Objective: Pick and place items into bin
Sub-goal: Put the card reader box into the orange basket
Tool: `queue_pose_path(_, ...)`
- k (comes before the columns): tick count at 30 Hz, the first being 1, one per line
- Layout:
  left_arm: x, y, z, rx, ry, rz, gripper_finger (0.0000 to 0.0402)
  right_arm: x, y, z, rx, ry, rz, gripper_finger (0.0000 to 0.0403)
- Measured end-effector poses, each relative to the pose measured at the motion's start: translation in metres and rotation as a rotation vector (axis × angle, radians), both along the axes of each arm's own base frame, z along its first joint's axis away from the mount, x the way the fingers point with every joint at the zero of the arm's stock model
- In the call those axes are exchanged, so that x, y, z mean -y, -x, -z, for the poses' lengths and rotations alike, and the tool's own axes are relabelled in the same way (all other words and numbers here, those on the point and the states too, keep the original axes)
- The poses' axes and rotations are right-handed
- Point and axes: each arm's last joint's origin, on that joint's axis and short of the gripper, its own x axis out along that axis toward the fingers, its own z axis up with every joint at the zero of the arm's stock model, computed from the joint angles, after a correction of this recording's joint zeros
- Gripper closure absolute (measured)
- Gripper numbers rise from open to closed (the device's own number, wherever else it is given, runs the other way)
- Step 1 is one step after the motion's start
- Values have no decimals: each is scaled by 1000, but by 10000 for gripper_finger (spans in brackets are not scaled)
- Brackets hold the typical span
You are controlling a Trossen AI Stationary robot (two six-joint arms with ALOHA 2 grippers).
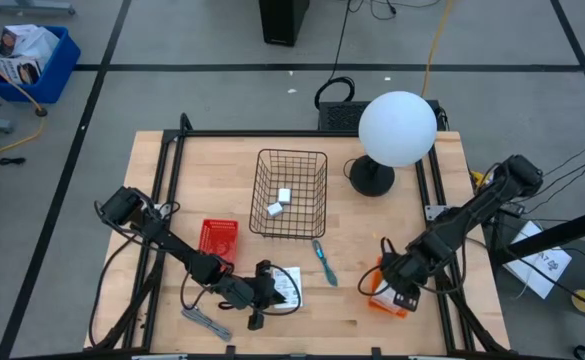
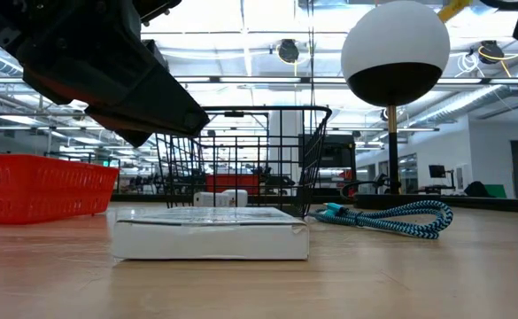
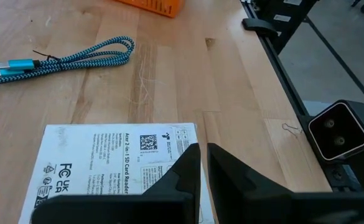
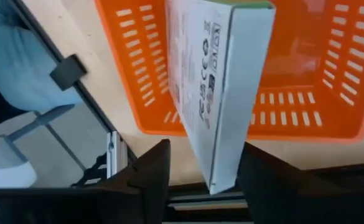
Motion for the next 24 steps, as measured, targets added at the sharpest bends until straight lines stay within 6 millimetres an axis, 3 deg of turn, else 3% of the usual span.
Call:
queue_pose_path(5, 0, 0, 0, 0, 0, 0, 369, 4, 4, -8, 39, -22, 0, 224)
queue_pose_path(17, 0, 0, 0, 1, 0, -1, 369, 25, 17, -27, 92, -6, 73, 256)
queue_pose_path(20, 0, 0, 0, 1, 0, -1, 369, 22, 7, -32, 209, -41, 118, 255)
queue_pose_path(24, 0, 0, 0, -2, -2, -1, 369, 10, -20, -42, 522, -118, 122, 254)
